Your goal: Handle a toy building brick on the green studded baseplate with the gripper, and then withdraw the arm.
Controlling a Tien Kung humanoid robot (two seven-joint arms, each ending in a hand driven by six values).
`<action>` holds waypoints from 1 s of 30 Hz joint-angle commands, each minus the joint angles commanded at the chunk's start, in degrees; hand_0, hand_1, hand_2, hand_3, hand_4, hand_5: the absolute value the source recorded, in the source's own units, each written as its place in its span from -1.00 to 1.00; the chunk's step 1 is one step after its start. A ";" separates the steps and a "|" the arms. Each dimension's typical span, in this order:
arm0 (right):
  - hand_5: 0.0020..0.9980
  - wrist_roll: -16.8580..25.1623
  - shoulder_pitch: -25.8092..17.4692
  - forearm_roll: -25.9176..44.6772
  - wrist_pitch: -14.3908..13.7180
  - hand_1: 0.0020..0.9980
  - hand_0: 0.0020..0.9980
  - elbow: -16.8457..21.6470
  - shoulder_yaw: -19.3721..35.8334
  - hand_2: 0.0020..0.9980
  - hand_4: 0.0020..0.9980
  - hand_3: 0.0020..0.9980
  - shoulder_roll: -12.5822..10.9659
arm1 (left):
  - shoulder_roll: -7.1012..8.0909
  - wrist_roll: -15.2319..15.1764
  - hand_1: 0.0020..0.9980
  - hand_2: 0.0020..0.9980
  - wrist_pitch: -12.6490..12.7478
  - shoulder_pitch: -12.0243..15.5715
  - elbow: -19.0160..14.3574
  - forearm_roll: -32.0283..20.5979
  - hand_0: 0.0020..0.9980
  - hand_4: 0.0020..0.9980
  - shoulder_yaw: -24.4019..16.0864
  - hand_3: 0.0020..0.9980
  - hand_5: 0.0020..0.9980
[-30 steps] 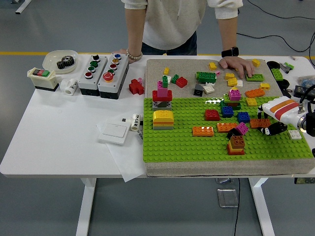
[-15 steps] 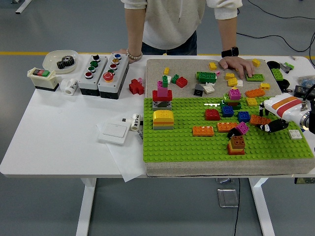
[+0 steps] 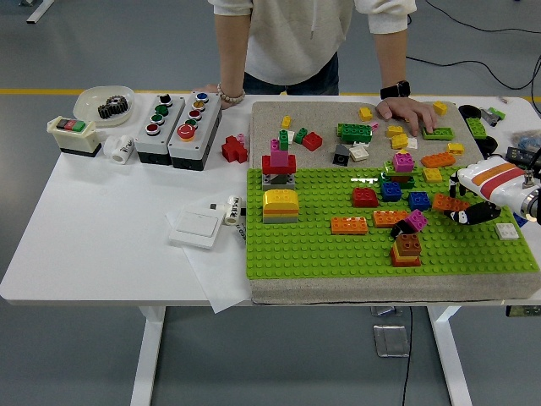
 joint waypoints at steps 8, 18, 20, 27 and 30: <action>-0.15 0.33 -0.92 0.04 0.69 -0.18 -0.51 6.33 2.40 0.02 0.36 0.02 -2.65 | 0.05 0.03 -0.05 -0.01 0.13 0.11 0.09 0.06 -0.15 0.25 -0.05 0.20 0.51; -0.16 0.71 -3.54 -0.55 2.90 -0.18 -0.51 21.52 4.06 0.02 0.35 0.01 -8.83 | 0.12 0.22 -0.05 -0.01 0.22 0.45 0.15 0.70 -0.15 0.25 -0.50 0.19 0.52; -0.16 0.80 -3.93 -0.82 3.26 -0.18 -0.51 23.87 3.95 0.02 0.35 0.01 -9.73 | 0.15 0.25 -0.05 -0.01 0.19 0.50 0.15 0.80 -0.15 0.25 -0.56 0.19 0.52; -0.16 0.90 -5.16 -2.57 4.05 -0.18 -0.51 31.87 2.89 0.02 0.36 0.02 -12.34 | 0.24 0.39 -0.05 -0.01 0.02 0.58 0.15 1.41 -0.15 0.24 -0.88 0.19 0.52; -0.16 0.74 -5.56 -3.47 4.61 -0.18 -0.50 34.44 2.38 0.03 0.36 0.02 -13.07 | 0.27 0.39 -0.05 -0.01 -0.01 0.59 0.14 1.47 -0.15 0.24 -0.90 0.19 0.52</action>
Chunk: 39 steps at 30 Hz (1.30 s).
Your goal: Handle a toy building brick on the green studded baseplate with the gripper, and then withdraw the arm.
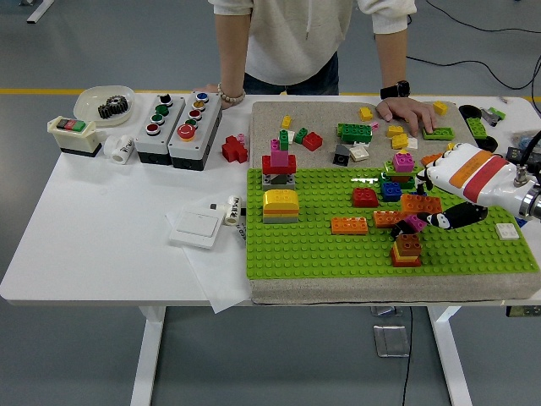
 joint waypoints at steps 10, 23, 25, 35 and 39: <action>-0.16 -0.62 -0.26 -0.88 1.31 -0.18 -0.50 4.62 -1.26 0.03 0.36 0.02 -1.23 | 0.07 -0.15 -0.05 -0.01 0.13 -0.13 0.03 -0.47 -0.15 0.24 0.32 0.19 0.52; -0.18 -1.86 -0.07 0.25 3.81 -0.16 -0.49 6.06 -2.67 0.04 0.41 0.03 -1.44 | 0.13 -0.25 -0.05 -0.02 0.12 -0.30 0.09 -0.92 -0.15 0.24 0.61 0.19 0.52; -0.18 -2.19 0.04 0.72 4.24 -0.16 -0.49 6.21 -2.80 0.04 0.41 0.03 -1.42 | 0.13 -0.26 -0.05 -0.02 0.14 -0.33 0.09 -0.99 -0.15 0.24 0.66 0.19 0.52; -0.17 -2.83 0.39 1.93 5.52 -0.16 -0.49 6.44 -4.08 0.05 0.43 0.03 -1.02 | 0.14 -0.29 -0.06 -0.02 0.14 -0.38 0.12 -1.15 -0.16 0.24 0.75 0.19 0.52; -0.17 -2.82 0.65 2.25 5.55 -0.16 -0.49 5.64 -4.53 0.05 0.43 0.03 -0.52 | 0.13 -0.29 -0.06 -0.02 0.14 -0.37 0.11 -1.17 -0.16 0.24 0.77 0.19 0.52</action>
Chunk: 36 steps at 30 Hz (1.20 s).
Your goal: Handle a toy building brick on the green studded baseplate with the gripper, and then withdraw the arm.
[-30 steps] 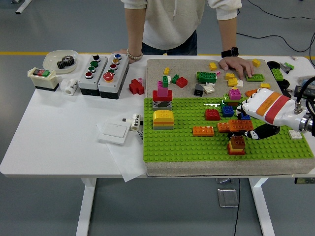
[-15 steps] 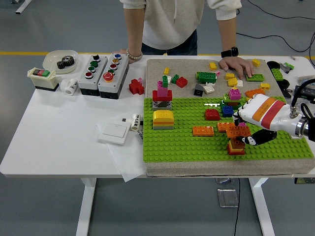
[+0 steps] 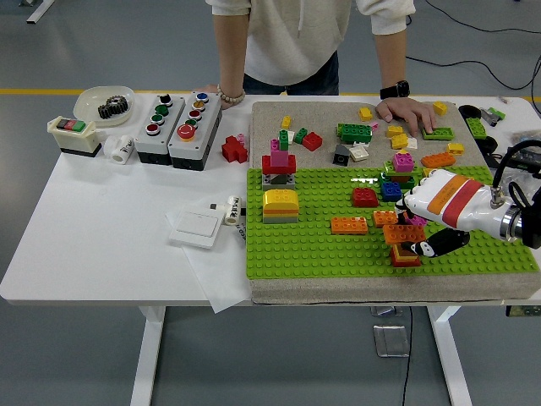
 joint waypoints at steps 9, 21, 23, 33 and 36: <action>-0.16 0.14 0.06 -0.16 0.14 -0.16 -0.49 -1.03 -0.43 0.05 0.44 0.03 0.36 | 0.00 -0.02 -0.06 -0.03 0.11 -0.04 -0.04 -0.22 -0.16 0.24 0.17 0.19 0.52; -0.14 0.46 -0.11 -0.63 0.36 -0.15 -0.49 -1.58 -0.18 0.06 0.47 0.03 0.17 | 0.01 0.10 -0.06 -0.03 0.14 -0.11 -0.08 -0.09 -0.16 0.24 0.12 0.19 0.52; -0.14 0.50 -0.12 -0.68 0.38 -0.15 -0.49 -1.72 -0.19 0.06 0.47 0.03 0.21 | 0.01 0.12 -0.06 -0.03 0.13 -0.11 -0.08 -0.04 -0.16 0.24 0.09 0.19 0.52; -0.15 0.58 -0.17 -0.85 0.61 -0.15 -0.49 -1.93 -0.29 0.06 0.47 0.04 0.30 | 0.00 0.13 -0.06 -0.03 0.20 -0.12 -0.09 -0.05 -0.16 0.24 0.14 0.19 0.52; -0.15 0.58 -0.15 -0.82 0.68 -0.15 -0.49 -2.12 -0.17 0.06 0.47 0.04 0.37 | 0.03 0.11 -0.06 -0.03 0.23 -0.16 -0.10 -0.15 -0.16 0.24 0.23 0.19 0.52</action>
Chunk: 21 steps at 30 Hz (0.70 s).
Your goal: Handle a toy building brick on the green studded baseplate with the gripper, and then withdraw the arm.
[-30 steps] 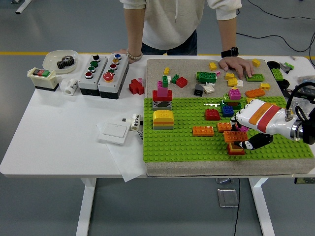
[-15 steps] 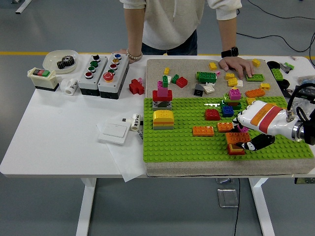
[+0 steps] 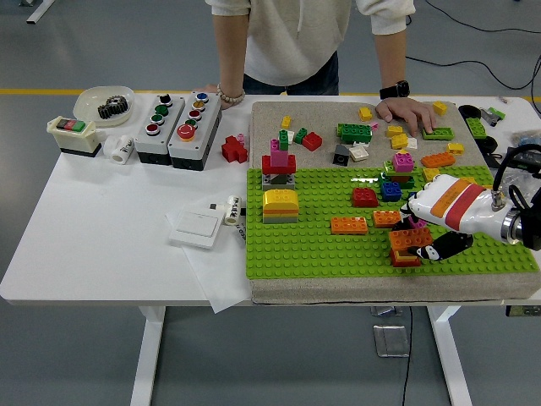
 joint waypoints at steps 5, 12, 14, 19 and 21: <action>-0.15 0.04 0.02 0.08 0.05 -0.15 -0.49 -0.23 0.11 0.05 0.48 0.04 0.06 | -0.01 0.00 -0.06 -0.03 0.02 -0.02 0.00 -0.02 -0.16 0.24 0.00 0.19 0.52; -0.15 0.17 -0.05 0.18 0.28 -0.15 -0.49 -0.06 0.23 0.06 0.48 0.04 0.07 | -0.03 0.04 -0.06 -0.03 -0.01 0.01 0.00 0.06 -0.16 0.24 -0.09 0.19 0.52; -0.15 0.19 -0.08 0.17 0.36 -0.15 -0.49 0.02 0.29 0.06 0.48 0.04 0.04 | -0.04 0.05 -0.06 -0.03 -0.01 0.01 0.00 0.07 -0.16 0.24 -0.11 0.19 0.52; -0.17 0.41 -0.09 0.26 0.64 -0.15 -0.49 0.14 0.47 0.07 0.50 0.06 0.04 | -0.04 0.03 -0.06 -0.03 0.01 0.02 0.01 0.03 -0.16 0.24 -0.07 0.19 0.52; -0.17 0.46 -0.12 0.27 0.75 -0.14 -0.49 0.18 0.58 0.09 0.53 0.08 0.03 | -0.04 0.03 -0.05 -0.03 0.02 0.03 0.02 0.01 -0.16 0.24 -0.06 0.19 0.52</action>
